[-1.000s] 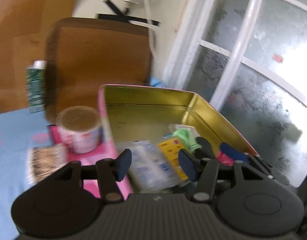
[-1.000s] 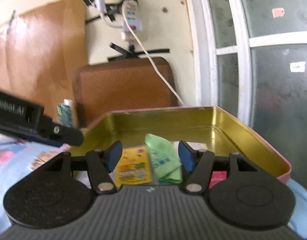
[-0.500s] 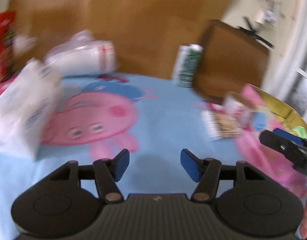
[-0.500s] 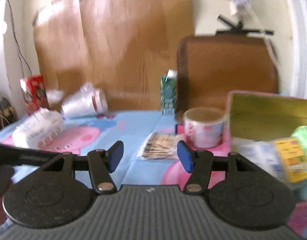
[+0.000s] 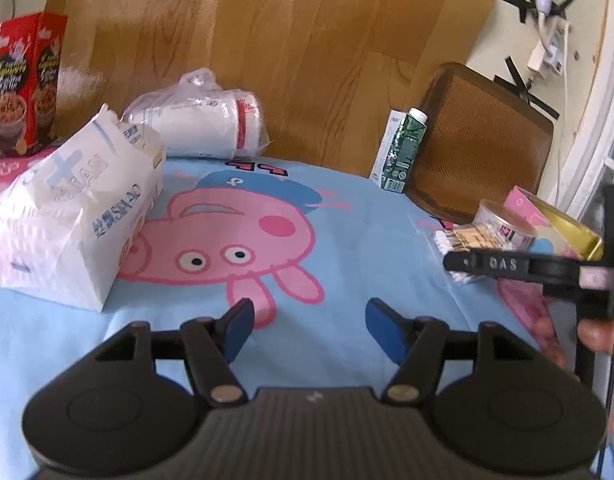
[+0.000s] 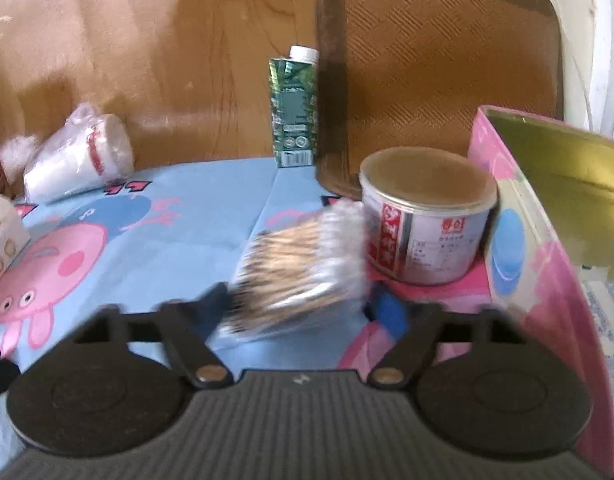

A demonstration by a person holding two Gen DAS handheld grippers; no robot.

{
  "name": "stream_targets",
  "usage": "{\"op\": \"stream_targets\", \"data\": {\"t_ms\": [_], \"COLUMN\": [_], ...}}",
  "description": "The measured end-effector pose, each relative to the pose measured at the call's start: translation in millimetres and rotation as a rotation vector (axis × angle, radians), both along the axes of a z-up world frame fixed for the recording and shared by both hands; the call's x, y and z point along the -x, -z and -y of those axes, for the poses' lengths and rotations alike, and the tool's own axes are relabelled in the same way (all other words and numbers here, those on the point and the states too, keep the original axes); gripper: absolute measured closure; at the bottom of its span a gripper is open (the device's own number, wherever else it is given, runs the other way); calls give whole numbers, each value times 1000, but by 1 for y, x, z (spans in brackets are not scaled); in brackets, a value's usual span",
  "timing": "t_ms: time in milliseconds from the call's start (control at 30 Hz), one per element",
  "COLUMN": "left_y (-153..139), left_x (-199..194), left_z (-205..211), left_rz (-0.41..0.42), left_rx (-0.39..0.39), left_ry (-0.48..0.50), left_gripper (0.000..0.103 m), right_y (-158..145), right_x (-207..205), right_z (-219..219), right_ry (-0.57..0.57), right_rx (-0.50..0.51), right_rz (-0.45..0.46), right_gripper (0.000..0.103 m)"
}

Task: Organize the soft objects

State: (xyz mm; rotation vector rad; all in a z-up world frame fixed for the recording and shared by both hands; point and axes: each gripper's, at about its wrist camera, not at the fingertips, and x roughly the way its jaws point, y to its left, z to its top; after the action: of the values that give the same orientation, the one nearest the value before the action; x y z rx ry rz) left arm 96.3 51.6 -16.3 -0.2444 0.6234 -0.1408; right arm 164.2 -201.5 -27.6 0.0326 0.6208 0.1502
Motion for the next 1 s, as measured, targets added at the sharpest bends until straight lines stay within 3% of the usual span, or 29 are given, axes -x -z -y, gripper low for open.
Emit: {"op": "stream_targets", "data": {"t_ms": [33,67,100,167,367,533,667,700,767,800,900,1000], "left_y": [1,2,2,3,2,2,2,2,2,2,-1,-7], "left_x": [-1,-2,-2,-3,-2,-3,-3,-3,-3,-3,0,12], "left_z": [-3,-6,-8,-12,-9,-12,-9,-9,-10,-12,-13,-6], "left_rz": [-3,-7,-11,-13,-9,-13,-14,-15,-17,-20,-47,-92], "left_rx": [14,31,46,64,43,56,42,44,56,67,93,181], "left_ry": [-5,-12,-16,-22,-29,-29,-23,-19,-15,-10,-3,60], "left_gripper": [38,37,37,37,34,32,31,31,30,30,30,30], "right_y": [-1,-2,-3,-3,-5,-10,-10,-11,-12,-11,-9,-5], "right_x": [5,11,18,33,89,130,159,166,179,184,192,192], "right_z": [-3,-6,-9,-18,-30,-14,5,8,15,19,22,19], "right_ry": [-20,-48,-88,-142,-307,-386,-377,-358,-304,-282,-287,-309], "right_rx": [-8,-3,9,35,30,-106,-193,-178,-122,-102,-63,-32], "right_rz": [-5,-6,-5,2,26,-12,-27,-10,43,64,92,109], "right_gripper": [46,61,69,74,76,76,70,66,46,42,36,30]}}
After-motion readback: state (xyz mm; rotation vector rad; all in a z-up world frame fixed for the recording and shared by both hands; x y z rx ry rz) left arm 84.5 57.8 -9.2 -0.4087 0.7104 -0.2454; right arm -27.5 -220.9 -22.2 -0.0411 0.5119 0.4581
